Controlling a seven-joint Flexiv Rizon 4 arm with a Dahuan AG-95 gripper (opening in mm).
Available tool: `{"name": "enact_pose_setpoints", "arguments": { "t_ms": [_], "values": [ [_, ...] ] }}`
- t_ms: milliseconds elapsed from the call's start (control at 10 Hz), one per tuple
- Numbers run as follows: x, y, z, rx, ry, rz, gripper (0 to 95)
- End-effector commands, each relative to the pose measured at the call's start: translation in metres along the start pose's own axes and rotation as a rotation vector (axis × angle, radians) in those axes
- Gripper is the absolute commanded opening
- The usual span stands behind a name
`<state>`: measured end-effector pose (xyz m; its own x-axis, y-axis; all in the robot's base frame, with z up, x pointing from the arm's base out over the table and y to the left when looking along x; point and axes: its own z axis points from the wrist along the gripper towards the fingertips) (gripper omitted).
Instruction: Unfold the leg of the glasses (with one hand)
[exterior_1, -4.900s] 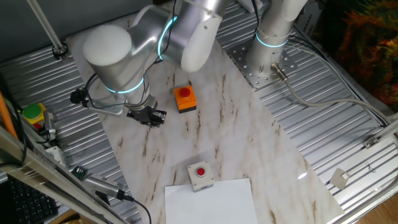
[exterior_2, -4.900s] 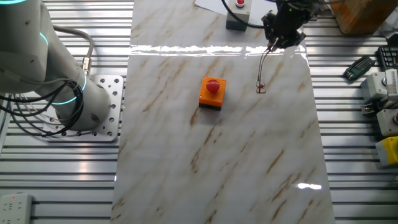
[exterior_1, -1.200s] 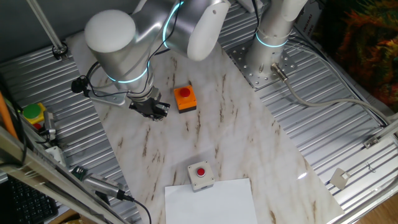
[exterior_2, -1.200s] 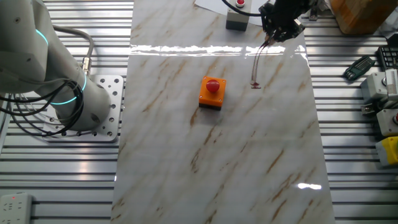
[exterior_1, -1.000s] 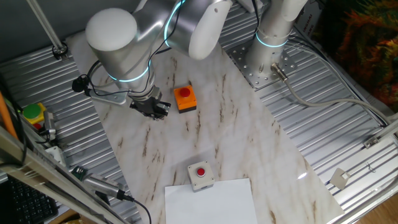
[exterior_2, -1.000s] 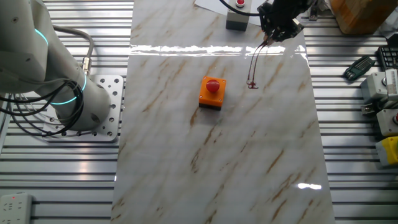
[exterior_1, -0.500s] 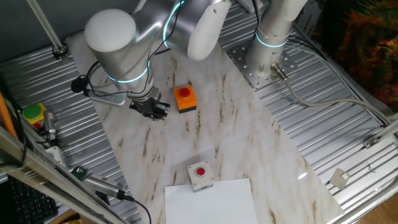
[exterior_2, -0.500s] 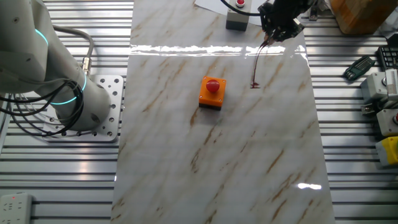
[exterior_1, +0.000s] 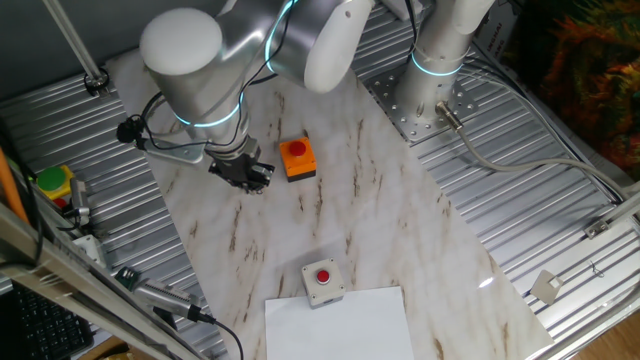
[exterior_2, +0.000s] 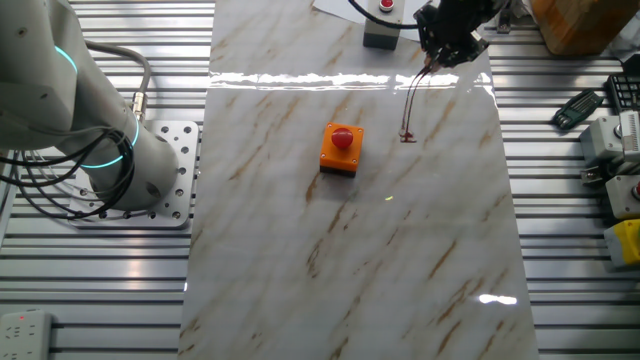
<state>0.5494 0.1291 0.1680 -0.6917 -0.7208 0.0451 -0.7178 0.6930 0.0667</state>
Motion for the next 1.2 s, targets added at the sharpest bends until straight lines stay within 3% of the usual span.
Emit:
{"name": "enact_pose_setpoints", "arguments": {
  "t_ms": [100, 300, 600, 1200],
  "values": [
    [0.0, 0.0008, -0.0012, 0.004, -0.04, -0.002, 0.0],
    [0.0, 0.0009, -0.0013, 0.006, -0.093, 0.004, 0.0],
    [0.0, 0.0009, -0.0013, 0.004, -0.135, 0.003, 0.0],
    [0.0001, -0.0016, 0.0012, 0.004, -0.131, -0.001, 0.0]
  ]
}}
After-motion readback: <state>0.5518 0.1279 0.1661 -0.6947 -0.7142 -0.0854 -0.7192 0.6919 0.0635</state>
